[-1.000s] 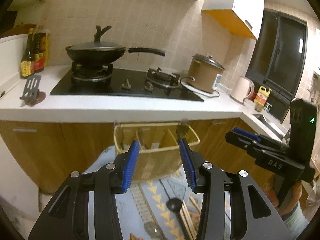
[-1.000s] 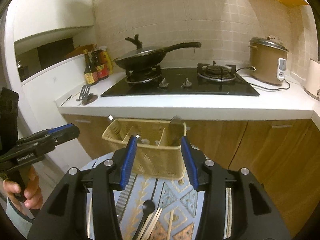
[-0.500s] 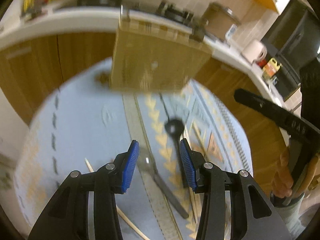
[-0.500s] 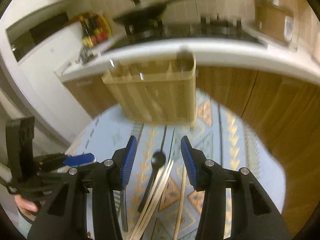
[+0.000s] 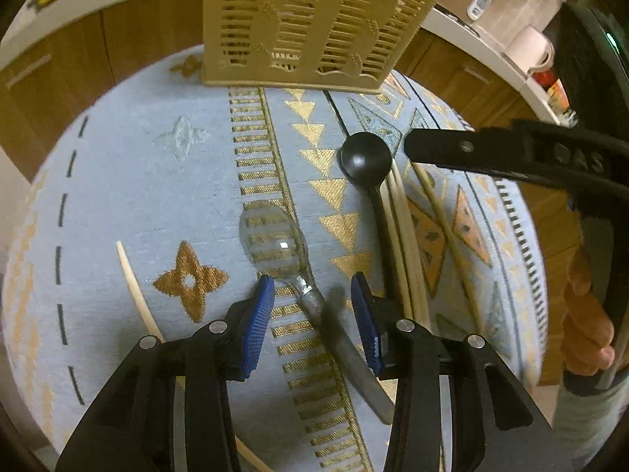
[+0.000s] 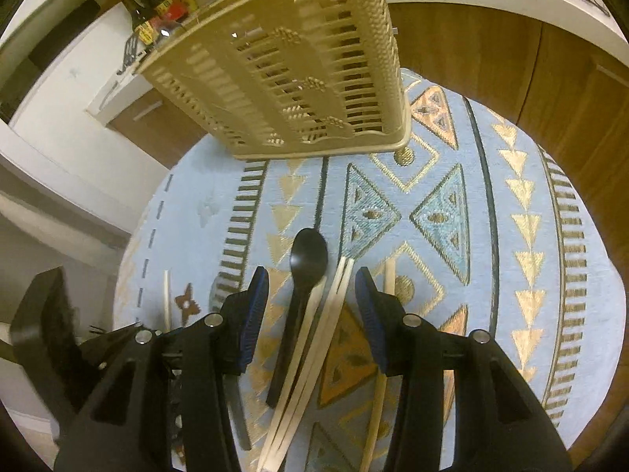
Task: Organize utensils
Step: 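Grasp a clear spoon with the left gripper while the right gripper grasps the black ladle-spoon, then lift both spoons and carry them over the caddy with both grippers, then open both grippers to drop the spoons into the caddy, then lower the left gripper onto a wooden chopstick while the right gripper grasps another chopstick, then lift both chopsticks upright and carry them over the caddy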
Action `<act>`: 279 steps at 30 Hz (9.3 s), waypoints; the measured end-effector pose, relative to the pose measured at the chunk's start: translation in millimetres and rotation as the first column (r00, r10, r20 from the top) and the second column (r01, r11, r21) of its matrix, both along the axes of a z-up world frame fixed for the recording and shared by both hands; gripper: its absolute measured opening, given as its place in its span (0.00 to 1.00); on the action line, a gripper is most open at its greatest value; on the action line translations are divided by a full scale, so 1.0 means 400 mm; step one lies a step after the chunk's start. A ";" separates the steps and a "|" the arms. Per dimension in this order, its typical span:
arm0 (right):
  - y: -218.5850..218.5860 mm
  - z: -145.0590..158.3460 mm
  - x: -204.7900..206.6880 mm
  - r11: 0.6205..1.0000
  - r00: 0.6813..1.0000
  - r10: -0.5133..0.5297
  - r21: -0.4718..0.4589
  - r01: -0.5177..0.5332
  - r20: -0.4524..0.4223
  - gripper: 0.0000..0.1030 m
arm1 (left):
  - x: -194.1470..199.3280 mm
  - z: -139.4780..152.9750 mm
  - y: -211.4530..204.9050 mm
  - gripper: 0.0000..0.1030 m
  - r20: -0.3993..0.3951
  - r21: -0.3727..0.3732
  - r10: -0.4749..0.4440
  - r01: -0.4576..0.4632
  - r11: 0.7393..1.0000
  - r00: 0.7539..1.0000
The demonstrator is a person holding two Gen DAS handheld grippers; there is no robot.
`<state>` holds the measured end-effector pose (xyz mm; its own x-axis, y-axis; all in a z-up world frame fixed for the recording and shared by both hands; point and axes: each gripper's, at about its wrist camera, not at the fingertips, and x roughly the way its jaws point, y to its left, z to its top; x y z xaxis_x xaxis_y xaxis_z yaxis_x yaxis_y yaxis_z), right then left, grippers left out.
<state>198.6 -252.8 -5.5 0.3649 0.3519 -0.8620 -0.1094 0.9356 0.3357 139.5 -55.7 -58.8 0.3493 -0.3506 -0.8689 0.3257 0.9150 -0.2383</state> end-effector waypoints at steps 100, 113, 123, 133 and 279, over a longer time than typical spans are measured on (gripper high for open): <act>0.052 0.353 -0.059 0.998 0.779 0.020 -0.064 0.026 0.626 0.05 | 0.100 0.522 0.147 0.10 0.621 -0.358 0.257 -0.024 0.934 0.741; 0.006 0.387 0.101 0.993 0.693 -0.039 -0.048 0.105 0.720 0.05 | 0.256 0.490 0.077 0.10 0.714 -0.318 0.292 -0.077 0.945 0.636; 0.011 0.333 0.178 0.987 0.637 -0.032 -0.076 0.141 0.771 0.05 | 0.318 0.451 0.061 0.10 0.767 -0.318 0.321 -0.104 0.942 0.555; -0.015 0.258 0.205 0.985 0.639 -0.063 -0.056 0.163 0.766 0.05 | 0.366 0.393 0.075 0.10 0.745 -0.362 0.364 -0.121 0.924 0.559; -0.028 0.364 -0.126 0.998 0.813 -0.008 -0.042 0.040 0.582 0.04 | 0.043 0.531 0.151 0.04 0.605 -0.383 0.242 0.012 0.923 0.758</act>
<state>148.2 -264.1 140.0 0.8115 0.2988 -0.5021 -0.2465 0.9542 0.1694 156.8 4.7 153.6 0.8271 -0.4982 -0.2600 0.4130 0.8527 -0.3198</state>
